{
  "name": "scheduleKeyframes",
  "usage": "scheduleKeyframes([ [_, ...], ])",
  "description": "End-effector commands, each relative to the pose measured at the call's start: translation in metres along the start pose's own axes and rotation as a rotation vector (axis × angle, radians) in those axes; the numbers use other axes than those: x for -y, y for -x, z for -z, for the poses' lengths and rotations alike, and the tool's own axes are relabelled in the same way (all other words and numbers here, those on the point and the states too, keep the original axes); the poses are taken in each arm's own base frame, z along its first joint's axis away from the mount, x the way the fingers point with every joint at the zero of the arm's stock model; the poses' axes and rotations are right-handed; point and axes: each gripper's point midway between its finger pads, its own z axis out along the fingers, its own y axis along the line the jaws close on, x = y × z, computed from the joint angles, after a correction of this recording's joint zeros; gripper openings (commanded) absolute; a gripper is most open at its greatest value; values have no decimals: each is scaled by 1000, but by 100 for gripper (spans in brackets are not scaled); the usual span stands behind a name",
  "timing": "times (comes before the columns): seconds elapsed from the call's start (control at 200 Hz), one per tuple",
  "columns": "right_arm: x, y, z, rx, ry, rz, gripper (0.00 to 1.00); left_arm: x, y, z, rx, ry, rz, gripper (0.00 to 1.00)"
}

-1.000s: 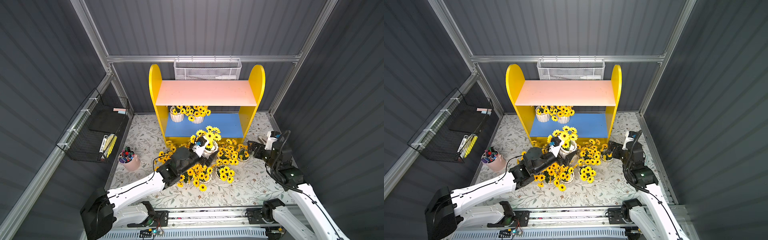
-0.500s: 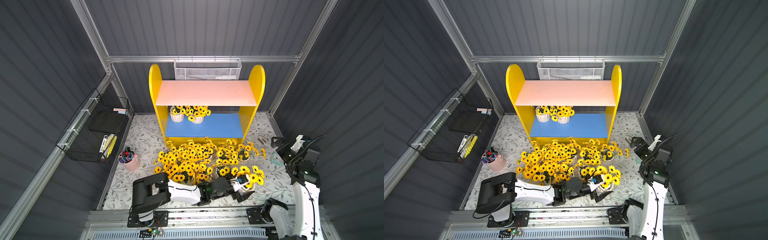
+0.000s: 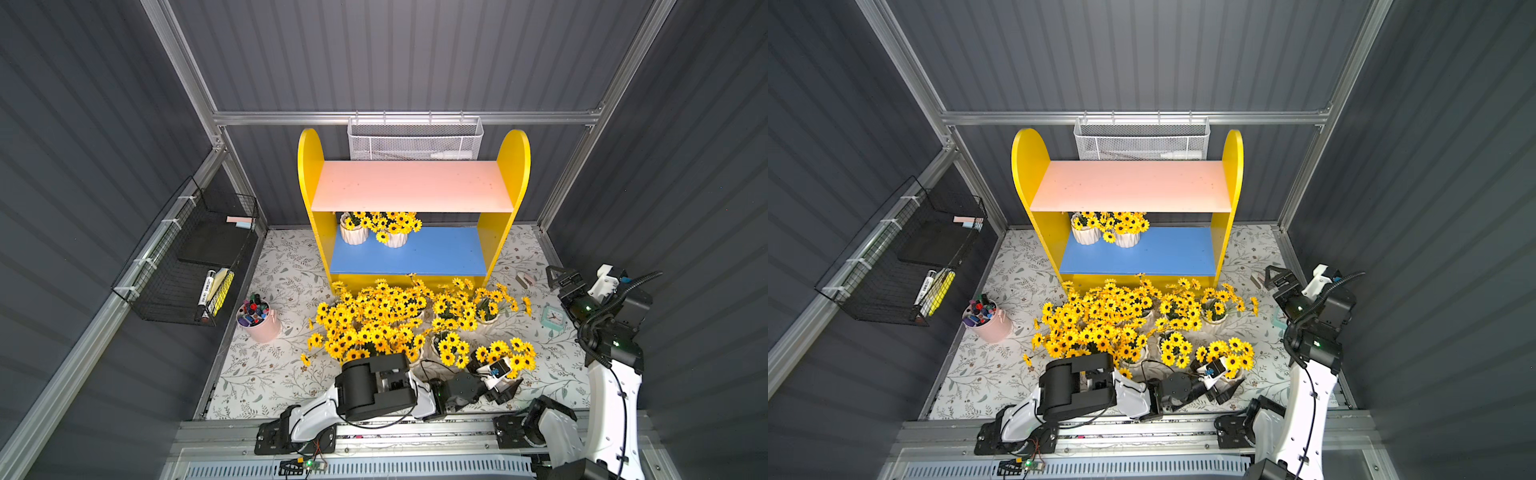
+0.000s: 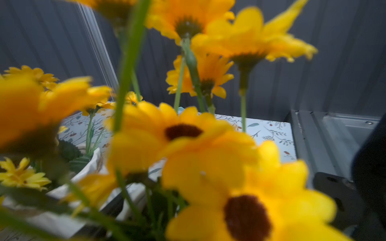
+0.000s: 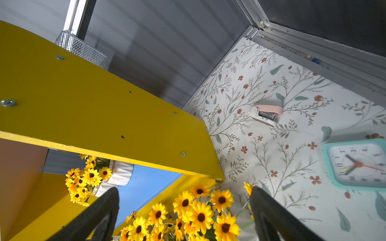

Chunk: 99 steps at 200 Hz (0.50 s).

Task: Take the sunflower pots off the shelves
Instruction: Place the sunflower pot at the center of the board.

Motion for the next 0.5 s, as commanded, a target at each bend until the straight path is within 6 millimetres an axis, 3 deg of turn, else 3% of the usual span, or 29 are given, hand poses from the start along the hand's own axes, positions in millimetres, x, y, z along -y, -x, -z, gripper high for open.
scheduleKeyframes([
  [0.0,-14,3,0,-19,55,-10,99,-29,32,-5,141,166,37,0],
  [0.325,-25,-2,-2,-70,116,-6,99,-72,0,-4,95,459,37,0],
  [0.385,-25,-2,-2,-71,121,-11,99,-71,-2,-6,92,449,41,14],
  [0.46,-27,-3,-2,-74,132,-12,99,-78,0,-7,83,505,31,18],
  [0.49,-27,-3,-1,-75,134,-12,99,-81,-1,-8,78,506,41,27],
])
